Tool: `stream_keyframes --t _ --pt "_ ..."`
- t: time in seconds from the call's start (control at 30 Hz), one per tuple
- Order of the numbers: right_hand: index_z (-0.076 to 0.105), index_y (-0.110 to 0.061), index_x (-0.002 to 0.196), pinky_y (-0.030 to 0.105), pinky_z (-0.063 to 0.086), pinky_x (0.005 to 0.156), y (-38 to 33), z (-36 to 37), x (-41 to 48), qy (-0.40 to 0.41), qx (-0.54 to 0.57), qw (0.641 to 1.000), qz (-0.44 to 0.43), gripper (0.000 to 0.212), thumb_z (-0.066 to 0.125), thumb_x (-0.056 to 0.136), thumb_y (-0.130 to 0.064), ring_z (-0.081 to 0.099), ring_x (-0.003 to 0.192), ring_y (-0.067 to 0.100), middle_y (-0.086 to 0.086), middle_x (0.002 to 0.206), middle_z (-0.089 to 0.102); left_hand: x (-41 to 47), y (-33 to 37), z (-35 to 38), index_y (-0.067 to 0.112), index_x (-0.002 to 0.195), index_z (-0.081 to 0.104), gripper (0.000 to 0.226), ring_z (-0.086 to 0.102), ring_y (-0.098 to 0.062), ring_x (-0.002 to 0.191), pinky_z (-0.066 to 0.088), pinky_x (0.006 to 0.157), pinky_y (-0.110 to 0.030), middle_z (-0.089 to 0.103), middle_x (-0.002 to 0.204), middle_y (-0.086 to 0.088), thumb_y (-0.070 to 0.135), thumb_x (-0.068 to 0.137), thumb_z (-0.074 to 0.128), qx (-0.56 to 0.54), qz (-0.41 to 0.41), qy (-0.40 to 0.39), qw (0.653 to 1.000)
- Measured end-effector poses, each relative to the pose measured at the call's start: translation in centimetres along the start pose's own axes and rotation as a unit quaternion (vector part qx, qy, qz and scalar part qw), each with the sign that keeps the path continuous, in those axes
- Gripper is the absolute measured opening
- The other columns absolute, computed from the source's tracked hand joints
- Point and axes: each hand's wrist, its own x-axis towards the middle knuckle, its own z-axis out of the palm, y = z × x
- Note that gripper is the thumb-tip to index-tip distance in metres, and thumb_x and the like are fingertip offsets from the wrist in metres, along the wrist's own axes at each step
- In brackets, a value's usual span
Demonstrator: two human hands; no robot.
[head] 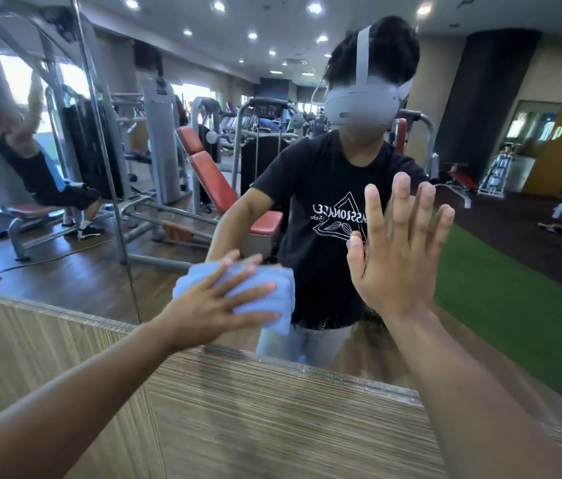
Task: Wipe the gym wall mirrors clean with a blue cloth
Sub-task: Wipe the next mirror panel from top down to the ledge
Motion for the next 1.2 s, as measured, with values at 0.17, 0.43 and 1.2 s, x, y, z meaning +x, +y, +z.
stream_keyframes --t 0.17,0.43,1.2 --pt "0.019 -0.019 0.163 0.064 0.010 0.124 0.0 0.0 0.0 0.007 0.004 1.000 -0.002 0.064 0.040 0.106 -0.038 0.019 0.153 0.045 0.015 0.168 0.012 3.5 -1.6 -1.6 0.032 0.148 0.042 0.069 0.011 -0.034 0.154 0.011 0.124 -0.053 0.030 0.158 -0.010 0.000 0.091 0.061 -0.027 -0.123 0.075 0.989" --pt "0.020 -0.020 0.163 0.062 0.008 0.125 0.2 0.1 0.0 0.013 0.002 1.000 -0.005 0.064 0.041 0.106 -0.040 0.020 0.153 0.044 0.014 0.168 0.013 -4.2 6.9 3.7 0.035 0.149 0.045 0.068 0.032 -0.030 0.147 0.012 0.125 -0.049 0.031 0.162 -0.002 -0.001 0.091 0.042 -0.022 0.021 -0.057 0.998" --pt "0.021 -0.019 0.164 0.065 0.009 0.124 -0.1 -0.1 -0.1 -0.003 0.009 1.000 0.002 0.063 0.037 0.107 -0.039 0.015 0.155 0.043 0.015 0.169 0.013 7.2 -5.0 -4.2 0.024 0.143 0.046 0.058 0.016 -0.044 0.148 0.016 0.123 -0.055 0.028 0.155 -0.018 0.004 0.091 0.061 -0.054 -0.205 0.119 0.970"
